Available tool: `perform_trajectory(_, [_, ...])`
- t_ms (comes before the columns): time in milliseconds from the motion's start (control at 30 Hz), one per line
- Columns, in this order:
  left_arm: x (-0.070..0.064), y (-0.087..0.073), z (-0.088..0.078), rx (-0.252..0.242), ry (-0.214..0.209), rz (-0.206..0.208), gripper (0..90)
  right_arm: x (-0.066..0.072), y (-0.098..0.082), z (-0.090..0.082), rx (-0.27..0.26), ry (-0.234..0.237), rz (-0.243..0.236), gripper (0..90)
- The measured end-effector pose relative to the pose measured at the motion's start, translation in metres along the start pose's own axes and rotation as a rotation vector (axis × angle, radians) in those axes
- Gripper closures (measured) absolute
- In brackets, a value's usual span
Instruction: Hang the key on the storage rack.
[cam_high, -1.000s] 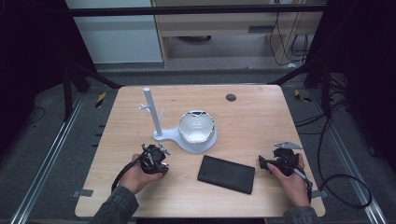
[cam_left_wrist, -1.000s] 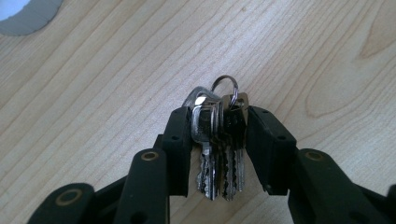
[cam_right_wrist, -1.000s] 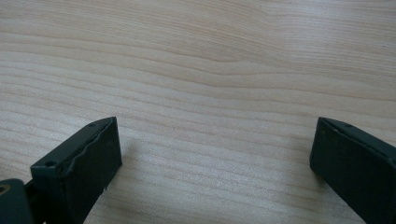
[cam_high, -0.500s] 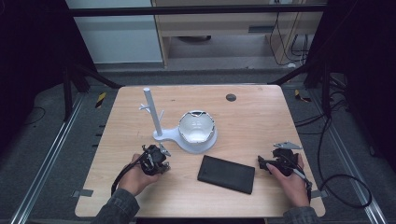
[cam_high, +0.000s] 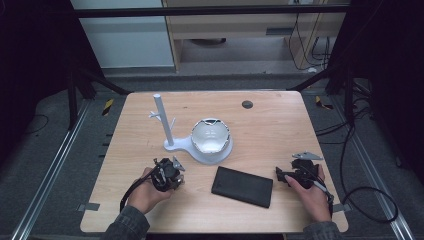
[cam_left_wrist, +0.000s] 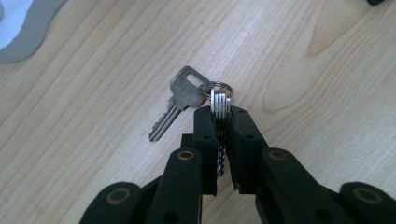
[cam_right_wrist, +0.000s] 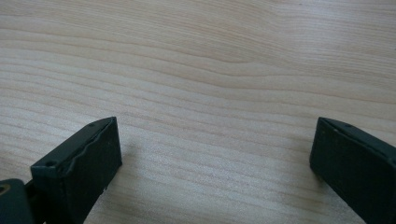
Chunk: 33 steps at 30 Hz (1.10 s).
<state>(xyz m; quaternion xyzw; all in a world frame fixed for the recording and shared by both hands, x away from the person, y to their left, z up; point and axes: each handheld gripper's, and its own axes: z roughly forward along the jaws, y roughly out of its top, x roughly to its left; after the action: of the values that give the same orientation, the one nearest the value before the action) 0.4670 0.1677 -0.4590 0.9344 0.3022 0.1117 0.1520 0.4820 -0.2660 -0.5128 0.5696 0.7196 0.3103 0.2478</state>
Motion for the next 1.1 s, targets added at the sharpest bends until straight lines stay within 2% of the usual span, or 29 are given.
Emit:
perform_trajectory(67, [-0.002, 0.0, 0.003, 0.015, 0.008, 0.009, 82.1, 0.0, 0.0, 0.0, 0.0, 0.001, 0.001, 2.4])
perform_trajectory(333, [0.0, 0.001, 0.01, 0.007, -0.005, -0.007, 81.2, 0.001, 0.0, 0.0, 0.0, 0.004, -0.002, 2.4])
perform_trajectory(400, [0.001, 0.0, 0.008, 0.017, -0.01, 0.002, 82.2, 0.001, 0.0, 0.0, 0.0, 0.006, -0.002, 2.4])
perform_trajectory(500, [0.003, -0.001, 0.001, 0.006, -0.007, 0.001, 82.3, 0.001, 0.0, 0.0, 0.001, 0.005, -0.005, 2.4])
perform_trajectory(600, [0.014, -0.002, -0.026, -0.005, 0.015, 0.0, 82.3, 0.002, 0.0, 0.0, 0.0, 0.006, -0.007, 2.4])
perform_trajectory(633, [0.014, -0.002, -0.026, -0.005, 0.015, 0.0, 82.3, 0.002, 0.0, 0.0, 0.001, 0.006, -0.007, 2.4])
perform_trajectory(667, [0.021, 0.001, -0.041, -0.009, 0.033, 0.001, 82.3, 0.002, 0.0, 0.0, 0.0, 0.007, -0.008, 2.4])
perform_trajectory(700, [0.021, 0.001, -0.041, -0.009, 0.033, 0.001, 82.3, 0.002, 0.0, 0.0, 0.0, 0.007, -0.008, 2.4])
perform_trajectory(733, [0.025, 0.003, -0.05, -0.01, 0.044, 0.005, 82.3, 0.002, 0.0, 0.0, 0.0, 0.008, -0.006, 2.4])
perform_trajectory(833, [0.037, 0.009, -0.068, -0.013, 0.043, 0.004, 82.3, 0.003, 0.001, 0.001, 0.0, 0.008, -0.007, 2.4])
perform_trajectory(1033, [0.053, 0.014, -0.089, -0.004, 0.076, 0.005, 82.3, 0.003, 0.001, 0.001, -0.002, 0.01, -0.01, 2.4])
perform_trajectory(1100, [0.059, 0.014, -0.095, -0.028, 0.078, -0.018, 82.2, 0.004, 0.001, 0.001, 0.001, 0.014, -0.013, 2.4])
